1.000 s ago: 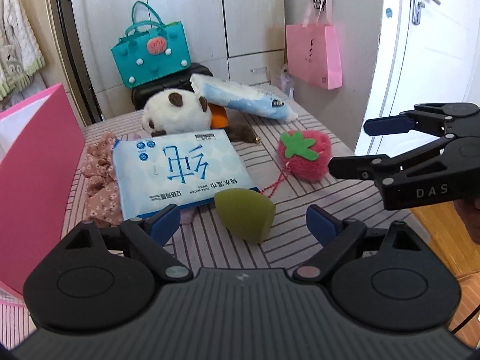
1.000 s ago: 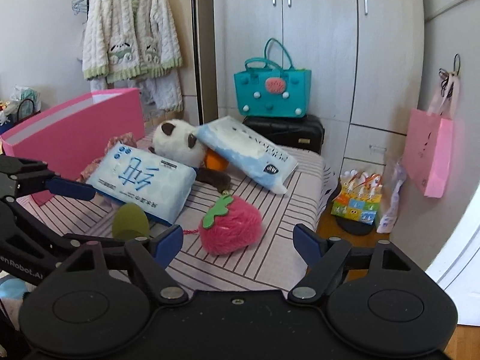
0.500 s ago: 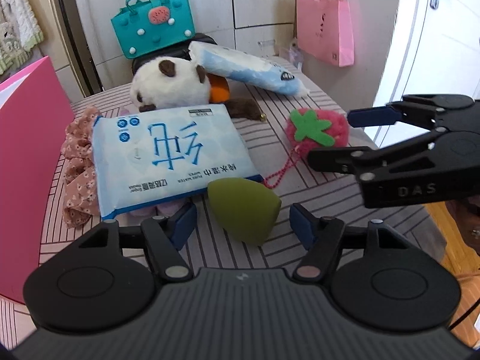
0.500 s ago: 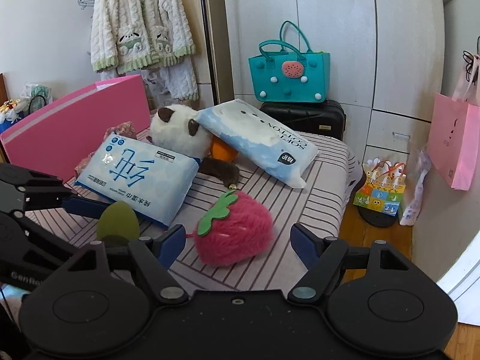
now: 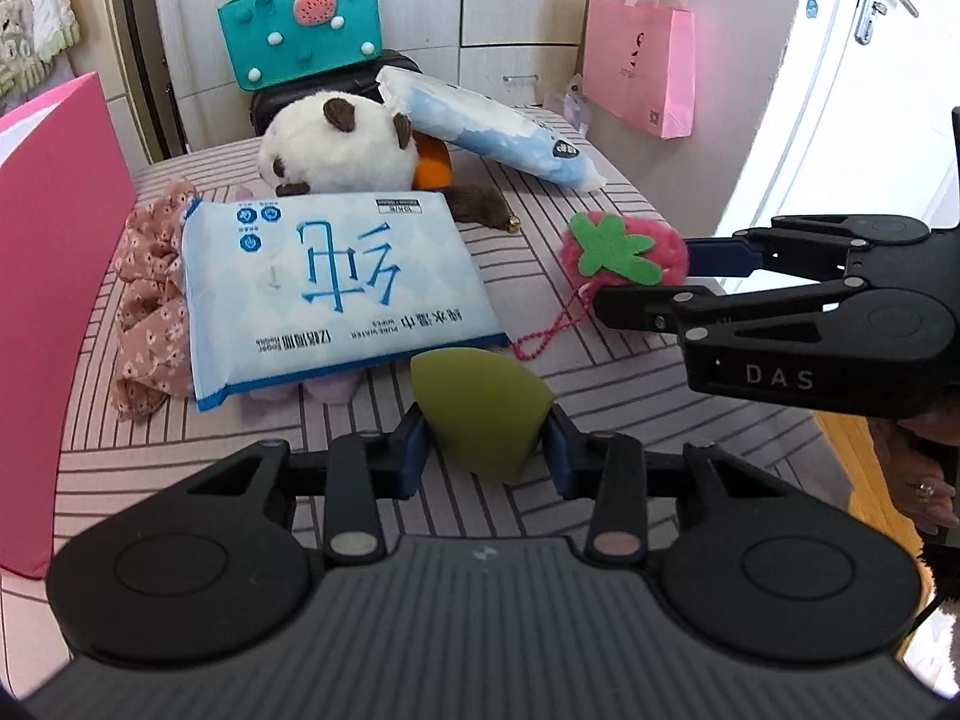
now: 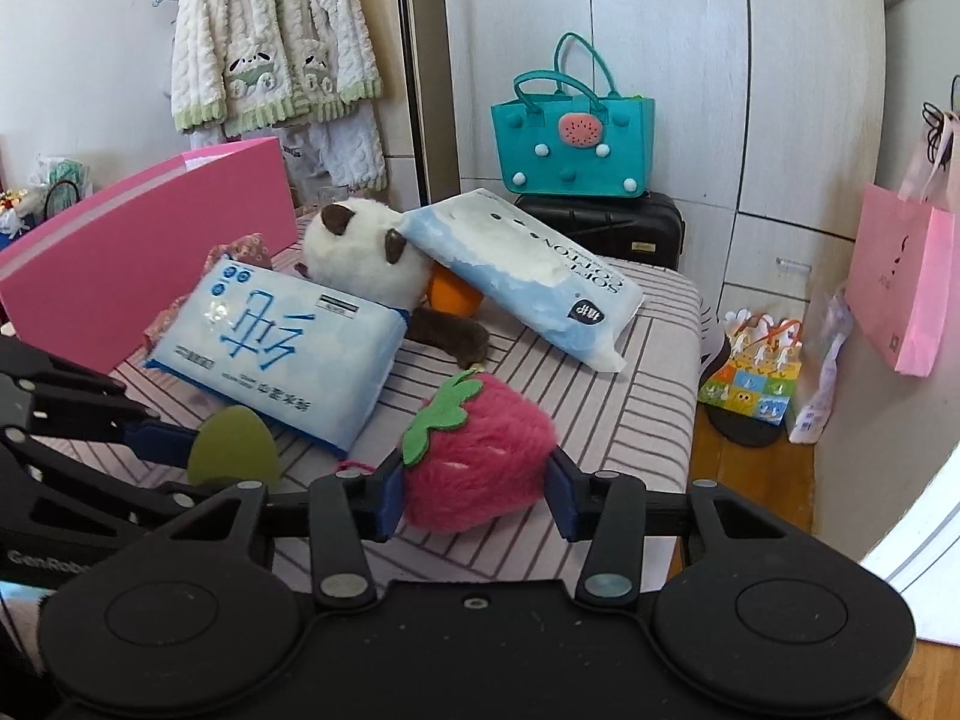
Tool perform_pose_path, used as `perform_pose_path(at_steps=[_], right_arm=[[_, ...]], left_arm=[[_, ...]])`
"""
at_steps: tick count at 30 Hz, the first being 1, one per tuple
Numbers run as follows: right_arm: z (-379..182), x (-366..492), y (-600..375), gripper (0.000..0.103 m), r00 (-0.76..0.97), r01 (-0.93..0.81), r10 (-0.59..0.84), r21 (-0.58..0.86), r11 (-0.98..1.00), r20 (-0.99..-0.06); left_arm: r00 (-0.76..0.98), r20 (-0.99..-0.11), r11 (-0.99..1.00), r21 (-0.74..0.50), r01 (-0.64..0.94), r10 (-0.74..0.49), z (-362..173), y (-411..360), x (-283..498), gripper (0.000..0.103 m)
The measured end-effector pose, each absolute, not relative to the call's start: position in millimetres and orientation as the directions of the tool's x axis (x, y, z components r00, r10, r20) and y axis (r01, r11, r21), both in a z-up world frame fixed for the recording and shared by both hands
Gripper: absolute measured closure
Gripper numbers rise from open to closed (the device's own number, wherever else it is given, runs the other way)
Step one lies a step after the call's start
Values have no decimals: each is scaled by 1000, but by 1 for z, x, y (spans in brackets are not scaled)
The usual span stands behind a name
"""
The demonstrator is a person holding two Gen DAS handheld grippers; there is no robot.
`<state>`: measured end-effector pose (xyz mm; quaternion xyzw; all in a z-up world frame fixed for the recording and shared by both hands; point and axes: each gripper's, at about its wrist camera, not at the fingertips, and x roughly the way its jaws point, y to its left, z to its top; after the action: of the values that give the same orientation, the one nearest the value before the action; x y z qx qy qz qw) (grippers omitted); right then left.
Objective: Organize soft objects
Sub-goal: 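Close the left tool on the green sponge while the right tool grips the strawberry sponge, then carry both sponges over the pink box and lower them inside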
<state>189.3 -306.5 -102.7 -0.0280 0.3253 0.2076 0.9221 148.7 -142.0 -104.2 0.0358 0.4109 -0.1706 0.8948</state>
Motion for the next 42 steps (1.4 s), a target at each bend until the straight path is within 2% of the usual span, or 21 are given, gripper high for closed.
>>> perform_pose_path(at_steps=[5,12,22,42], right_arm=[[-97,182,-304,52,684,-372,354,113,922,-638],[-86,171,-303,52,597,-338,401,235,911,-695],[-69,145,-287,52,513,-362,500,353,863,-697],[-4,118,-206,51,405,-512,567,336,790,-717]], left_arm=[[583,-747,927,-119,355,-319,-100,-134,142,65],[503,-784,911,-187,369,-364,-92,-116,141,65],[431,-800,878,-233,417,-417,-72,-82,128,65],[335,-824,847,-288,448,-457,-15,6,103,65]])
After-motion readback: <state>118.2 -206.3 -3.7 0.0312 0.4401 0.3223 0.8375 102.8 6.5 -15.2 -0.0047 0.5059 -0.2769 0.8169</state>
